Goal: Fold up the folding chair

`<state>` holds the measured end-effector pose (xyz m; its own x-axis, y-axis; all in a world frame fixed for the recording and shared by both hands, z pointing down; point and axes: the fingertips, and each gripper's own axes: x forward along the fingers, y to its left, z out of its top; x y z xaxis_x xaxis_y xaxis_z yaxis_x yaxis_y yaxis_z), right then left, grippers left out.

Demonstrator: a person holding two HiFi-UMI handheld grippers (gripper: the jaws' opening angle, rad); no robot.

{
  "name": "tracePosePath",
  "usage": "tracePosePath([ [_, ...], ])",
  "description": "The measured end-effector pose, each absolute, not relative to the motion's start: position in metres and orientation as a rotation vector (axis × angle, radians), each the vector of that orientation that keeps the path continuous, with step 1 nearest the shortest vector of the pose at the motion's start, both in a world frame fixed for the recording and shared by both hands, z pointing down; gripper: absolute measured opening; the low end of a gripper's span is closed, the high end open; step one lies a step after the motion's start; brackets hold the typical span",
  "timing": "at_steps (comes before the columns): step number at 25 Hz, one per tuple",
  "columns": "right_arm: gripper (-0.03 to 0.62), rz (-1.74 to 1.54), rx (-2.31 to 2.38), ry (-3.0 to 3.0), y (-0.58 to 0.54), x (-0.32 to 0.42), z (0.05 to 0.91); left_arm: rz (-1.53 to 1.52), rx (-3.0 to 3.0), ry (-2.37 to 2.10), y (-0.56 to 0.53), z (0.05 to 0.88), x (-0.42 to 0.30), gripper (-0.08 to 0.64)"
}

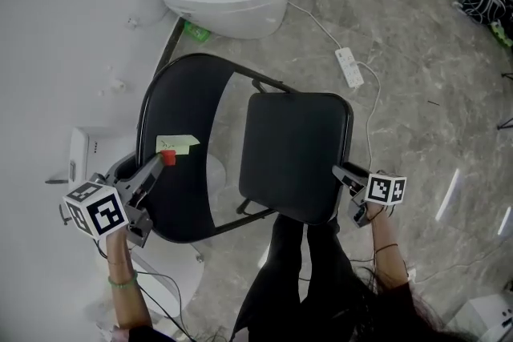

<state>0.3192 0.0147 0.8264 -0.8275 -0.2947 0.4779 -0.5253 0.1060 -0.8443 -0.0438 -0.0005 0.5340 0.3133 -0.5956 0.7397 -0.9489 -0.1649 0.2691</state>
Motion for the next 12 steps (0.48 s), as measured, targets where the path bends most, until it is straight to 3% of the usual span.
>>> tracePosePath([
  [12,0.232,1.737,0.622,-2.275,0.014,0.252,0.758,0.59,1.86,-1.394,-0.002,0.51,-0.031,0.121],
])
